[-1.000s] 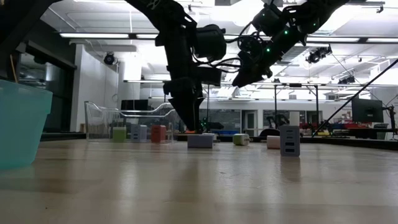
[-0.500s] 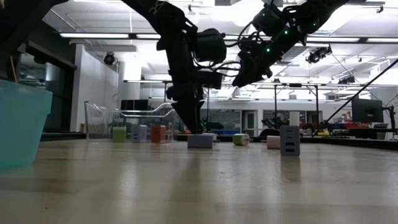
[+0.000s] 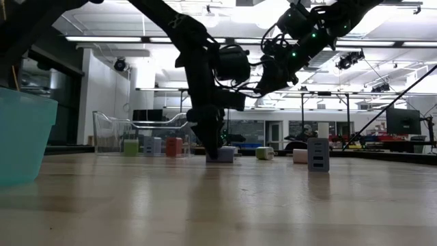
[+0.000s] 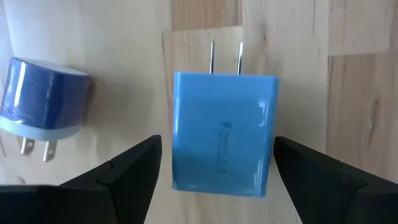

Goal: Pick & Place Office items
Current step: Put the top blue charger adapter into the transparent bin

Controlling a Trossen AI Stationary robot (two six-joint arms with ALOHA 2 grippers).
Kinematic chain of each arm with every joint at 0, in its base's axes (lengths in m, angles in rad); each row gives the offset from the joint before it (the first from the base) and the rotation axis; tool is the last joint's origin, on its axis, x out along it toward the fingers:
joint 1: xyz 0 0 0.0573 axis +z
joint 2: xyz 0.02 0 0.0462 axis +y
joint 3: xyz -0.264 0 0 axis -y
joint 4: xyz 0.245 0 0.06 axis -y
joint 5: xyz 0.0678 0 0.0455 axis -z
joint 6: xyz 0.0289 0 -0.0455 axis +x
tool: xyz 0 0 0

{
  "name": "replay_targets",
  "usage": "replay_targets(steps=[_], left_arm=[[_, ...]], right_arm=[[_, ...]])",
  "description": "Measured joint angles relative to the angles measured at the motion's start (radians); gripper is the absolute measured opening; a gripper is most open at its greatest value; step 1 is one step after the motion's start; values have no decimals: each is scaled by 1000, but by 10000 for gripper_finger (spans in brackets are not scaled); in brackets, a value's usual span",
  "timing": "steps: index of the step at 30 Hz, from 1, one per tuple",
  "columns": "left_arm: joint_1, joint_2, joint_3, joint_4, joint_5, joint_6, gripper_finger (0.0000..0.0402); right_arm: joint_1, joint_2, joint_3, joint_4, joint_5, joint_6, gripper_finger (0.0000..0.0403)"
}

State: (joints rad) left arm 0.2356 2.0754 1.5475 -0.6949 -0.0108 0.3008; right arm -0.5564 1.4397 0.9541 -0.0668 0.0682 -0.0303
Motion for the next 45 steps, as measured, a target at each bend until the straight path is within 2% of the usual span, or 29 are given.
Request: replay_targets(steps=[6,18,45], left_arm=[[0,0,0,3,0,-2,289],[0,0,0,5,0,-14,212],[-7,-6,0,-14,-17,-19,211]], right_arm=[[0,0,0,4,0,0,180],[0,0,0,4,0,0,180],[0,0,0,4,0,0,180]])
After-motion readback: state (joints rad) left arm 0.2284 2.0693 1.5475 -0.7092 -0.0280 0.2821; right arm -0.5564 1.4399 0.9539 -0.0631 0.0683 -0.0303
